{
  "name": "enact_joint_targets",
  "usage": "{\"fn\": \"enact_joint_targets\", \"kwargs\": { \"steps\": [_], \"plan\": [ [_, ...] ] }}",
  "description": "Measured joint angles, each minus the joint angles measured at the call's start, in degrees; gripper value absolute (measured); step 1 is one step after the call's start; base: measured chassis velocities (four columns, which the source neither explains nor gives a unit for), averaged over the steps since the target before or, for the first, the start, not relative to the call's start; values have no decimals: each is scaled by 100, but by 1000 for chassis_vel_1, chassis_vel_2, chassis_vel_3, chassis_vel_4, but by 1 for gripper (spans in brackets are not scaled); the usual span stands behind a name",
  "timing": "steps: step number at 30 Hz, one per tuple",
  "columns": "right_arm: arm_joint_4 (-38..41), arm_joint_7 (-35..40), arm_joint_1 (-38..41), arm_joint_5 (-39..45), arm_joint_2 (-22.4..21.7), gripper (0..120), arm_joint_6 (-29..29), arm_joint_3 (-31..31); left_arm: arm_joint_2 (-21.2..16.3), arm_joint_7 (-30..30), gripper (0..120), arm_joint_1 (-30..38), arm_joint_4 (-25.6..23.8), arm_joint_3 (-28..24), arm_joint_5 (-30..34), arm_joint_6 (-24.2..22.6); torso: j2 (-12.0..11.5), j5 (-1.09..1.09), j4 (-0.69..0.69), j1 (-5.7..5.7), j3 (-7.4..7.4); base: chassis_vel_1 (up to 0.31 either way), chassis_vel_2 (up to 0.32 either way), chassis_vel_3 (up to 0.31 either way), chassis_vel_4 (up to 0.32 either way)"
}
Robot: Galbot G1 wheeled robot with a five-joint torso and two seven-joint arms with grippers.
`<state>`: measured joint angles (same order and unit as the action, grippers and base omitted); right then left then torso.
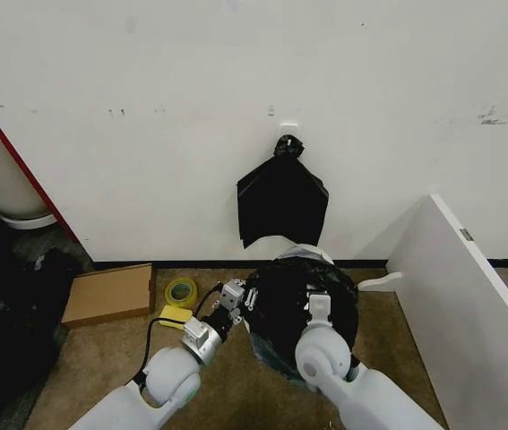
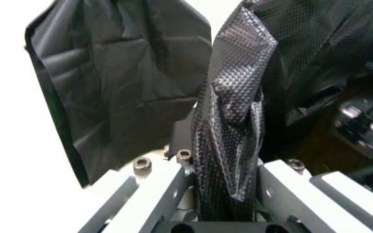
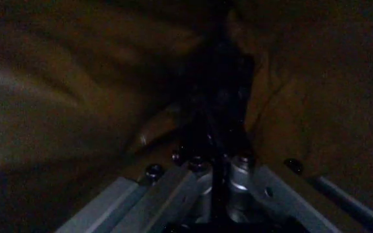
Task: Place the garbage bag over the trash bin.
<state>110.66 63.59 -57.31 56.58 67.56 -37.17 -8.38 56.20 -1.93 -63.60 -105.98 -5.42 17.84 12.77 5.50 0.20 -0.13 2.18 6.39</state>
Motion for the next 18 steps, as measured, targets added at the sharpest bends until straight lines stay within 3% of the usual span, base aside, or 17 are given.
{"fn": "enact_joint_targets", "kwargs": {
  "steps": [5, 10, 18],
  "plan": [
    [135, 489, 85, 648, 91, 0, -455, -18, 19, 34, 2, -25, -9, 45, -142, 86, 0, 0, 0, 0, 0, 0, 0, 0, 0],
    [132, 587, 70, 821, 132, 0, -494, -45, 22, 43, 2, -31, -80, 61, -137, 116, 0, 0, 0, 0, 0, 0, 0, 0, 0],
    [-227, 383, 85, 77, 158, 0, -493, -139, -11, 64, 2, -17, -178, 67, -28, 127, 0, 1, 0, 0, 0, 0, 0, 0, 0]
  ]
}}
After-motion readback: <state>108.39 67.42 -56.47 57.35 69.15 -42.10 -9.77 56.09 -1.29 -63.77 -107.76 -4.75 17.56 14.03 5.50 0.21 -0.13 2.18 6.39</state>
